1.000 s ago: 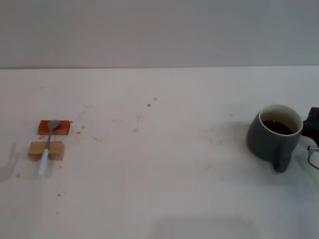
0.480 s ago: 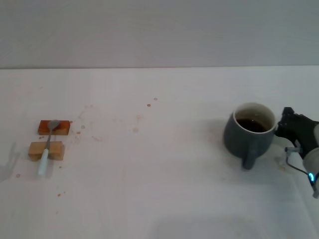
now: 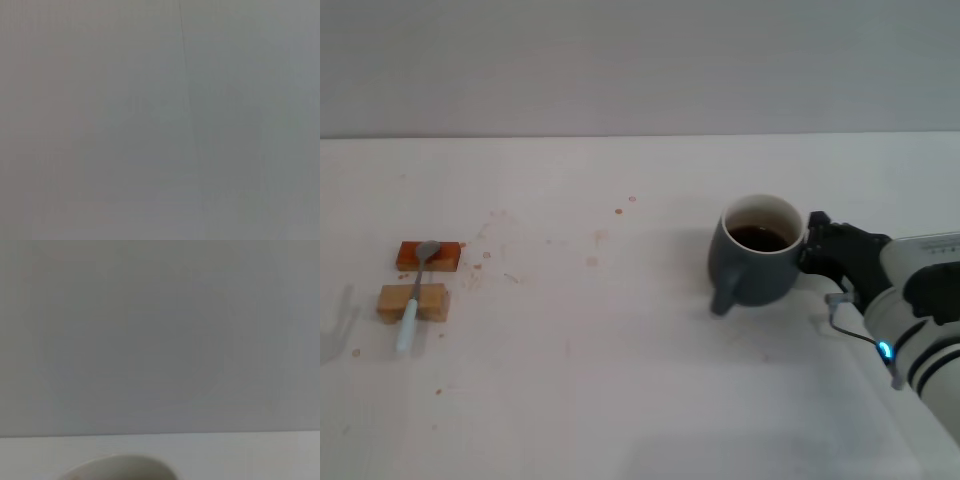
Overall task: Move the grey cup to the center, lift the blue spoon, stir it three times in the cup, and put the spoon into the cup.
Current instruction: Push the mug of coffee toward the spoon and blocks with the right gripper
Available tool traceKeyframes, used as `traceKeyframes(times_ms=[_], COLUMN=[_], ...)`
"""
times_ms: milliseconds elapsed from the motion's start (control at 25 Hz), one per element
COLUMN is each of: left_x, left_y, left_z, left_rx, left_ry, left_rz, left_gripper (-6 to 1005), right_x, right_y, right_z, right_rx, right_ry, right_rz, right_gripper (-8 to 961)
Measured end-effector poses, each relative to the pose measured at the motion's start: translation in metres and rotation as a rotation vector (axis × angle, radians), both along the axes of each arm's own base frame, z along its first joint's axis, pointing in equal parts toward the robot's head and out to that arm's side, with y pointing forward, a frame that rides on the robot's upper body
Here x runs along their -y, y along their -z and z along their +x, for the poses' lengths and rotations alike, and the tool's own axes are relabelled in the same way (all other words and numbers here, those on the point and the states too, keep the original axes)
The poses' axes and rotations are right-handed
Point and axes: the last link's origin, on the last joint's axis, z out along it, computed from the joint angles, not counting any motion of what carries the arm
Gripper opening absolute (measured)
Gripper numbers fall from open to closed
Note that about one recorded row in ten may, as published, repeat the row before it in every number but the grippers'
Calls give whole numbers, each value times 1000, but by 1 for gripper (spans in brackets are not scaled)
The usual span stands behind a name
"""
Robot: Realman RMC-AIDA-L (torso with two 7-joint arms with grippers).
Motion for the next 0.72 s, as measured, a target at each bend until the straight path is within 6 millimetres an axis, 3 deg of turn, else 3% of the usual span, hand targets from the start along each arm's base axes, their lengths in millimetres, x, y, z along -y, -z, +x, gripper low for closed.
traceKeyframes(times_ms=[720], left_x=[3], left_y=[-1], left_z=[1], left_rx=[-3], left_ry=[8], left_rz=[10], left_gripper=[795], right_x=[6], right_y=[31], right_z=[-43], right_rx=[-17], right_ry=[-123], right_rz=[-151], right_gripper=[-2])
